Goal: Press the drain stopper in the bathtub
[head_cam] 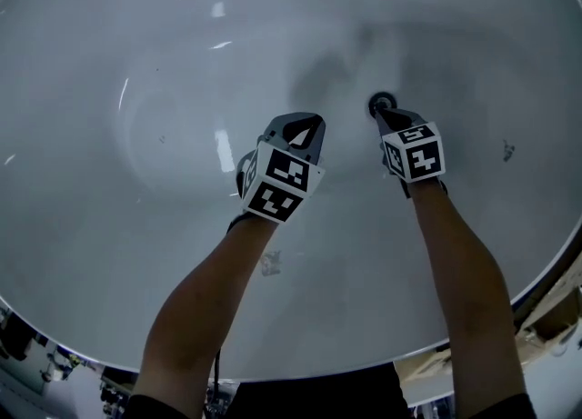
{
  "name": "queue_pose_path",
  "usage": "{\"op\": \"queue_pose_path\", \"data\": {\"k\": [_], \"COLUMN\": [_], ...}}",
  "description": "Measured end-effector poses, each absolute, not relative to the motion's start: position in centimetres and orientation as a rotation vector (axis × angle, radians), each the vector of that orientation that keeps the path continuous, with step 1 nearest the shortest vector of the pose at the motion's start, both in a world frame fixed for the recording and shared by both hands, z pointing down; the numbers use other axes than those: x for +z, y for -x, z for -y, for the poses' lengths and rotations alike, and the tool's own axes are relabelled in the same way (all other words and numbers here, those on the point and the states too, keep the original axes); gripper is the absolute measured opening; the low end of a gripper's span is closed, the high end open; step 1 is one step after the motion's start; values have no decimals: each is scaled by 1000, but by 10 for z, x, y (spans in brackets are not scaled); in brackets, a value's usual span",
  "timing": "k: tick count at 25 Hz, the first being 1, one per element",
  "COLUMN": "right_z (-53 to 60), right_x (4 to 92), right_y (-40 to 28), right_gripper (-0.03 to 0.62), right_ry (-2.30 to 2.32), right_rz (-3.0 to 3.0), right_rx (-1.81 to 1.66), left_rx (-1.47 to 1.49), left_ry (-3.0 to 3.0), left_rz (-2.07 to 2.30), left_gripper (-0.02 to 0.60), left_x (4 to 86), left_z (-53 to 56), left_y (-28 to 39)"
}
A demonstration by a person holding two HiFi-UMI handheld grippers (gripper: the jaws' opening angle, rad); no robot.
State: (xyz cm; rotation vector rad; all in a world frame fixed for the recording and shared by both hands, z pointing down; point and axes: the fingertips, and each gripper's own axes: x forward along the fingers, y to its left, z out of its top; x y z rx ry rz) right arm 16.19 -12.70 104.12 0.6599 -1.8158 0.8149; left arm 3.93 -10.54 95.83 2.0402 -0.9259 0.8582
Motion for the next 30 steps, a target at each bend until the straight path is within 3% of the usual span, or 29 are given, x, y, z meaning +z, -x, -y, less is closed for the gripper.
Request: {"op": "queue_pose_path", "data": {"k": [30], "right_z": [132], "right_x": [1081], "right_y": [-179], "right_gripper": [22], "right_ry": [-463], "right_rz": [1549], "right_rx": [513], "left_rx": [925], "left_ry": [-1973], "left_rz": [935], "left_gripper": [17], "left_x": [996], "left_z": [100], "left_y": [-18]}}
